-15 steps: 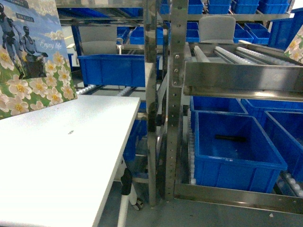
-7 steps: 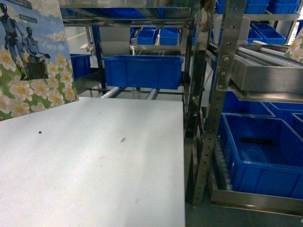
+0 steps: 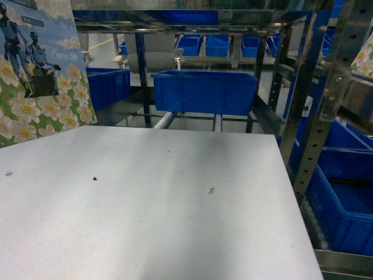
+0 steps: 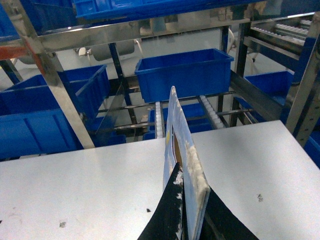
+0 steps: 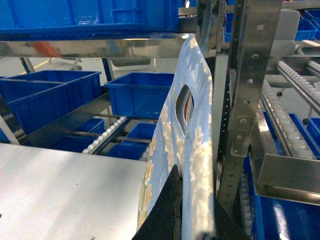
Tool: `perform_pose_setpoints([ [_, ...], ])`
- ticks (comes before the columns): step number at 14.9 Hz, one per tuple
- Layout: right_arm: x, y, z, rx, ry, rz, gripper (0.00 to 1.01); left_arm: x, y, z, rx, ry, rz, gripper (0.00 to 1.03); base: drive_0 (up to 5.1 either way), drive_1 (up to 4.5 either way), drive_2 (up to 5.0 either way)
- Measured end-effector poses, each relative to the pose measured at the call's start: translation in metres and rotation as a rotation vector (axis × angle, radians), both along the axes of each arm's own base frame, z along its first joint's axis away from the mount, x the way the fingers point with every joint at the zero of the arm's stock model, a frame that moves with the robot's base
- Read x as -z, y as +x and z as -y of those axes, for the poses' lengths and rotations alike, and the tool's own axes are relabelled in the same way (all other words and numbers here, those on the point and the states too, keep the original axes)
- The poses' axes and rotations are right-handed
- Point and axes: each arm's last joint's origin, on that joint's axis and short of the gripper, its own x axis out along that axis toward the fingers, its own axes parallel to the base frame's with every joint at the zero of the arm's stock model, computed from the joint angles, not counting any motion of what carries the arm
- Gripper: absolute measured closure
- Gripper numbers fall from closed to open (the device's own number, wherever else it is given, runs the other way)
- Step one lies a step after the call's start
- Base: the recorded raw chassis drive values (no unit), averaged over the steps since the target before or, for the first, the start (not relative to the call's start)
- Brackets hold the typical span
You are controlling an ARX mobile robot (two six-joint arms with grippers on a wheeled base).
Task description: Move flower gift bag to table near conveyor
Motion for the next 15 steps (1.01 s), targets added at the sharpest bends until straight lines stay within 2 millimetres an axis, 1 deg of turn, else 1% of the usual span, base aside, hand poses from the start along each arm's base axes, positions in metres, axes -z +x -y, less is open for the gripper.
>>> perform_pose_setpoints([
  [15, 0.0004, 0.0001, -0.0001, -0.001, 0.000, -0.003, 0.99, 0.0001, -0.0001, 0.0002, 0.001, 0.000, -0.001, 1.01, -4.9, 2.52, 2.5],
])
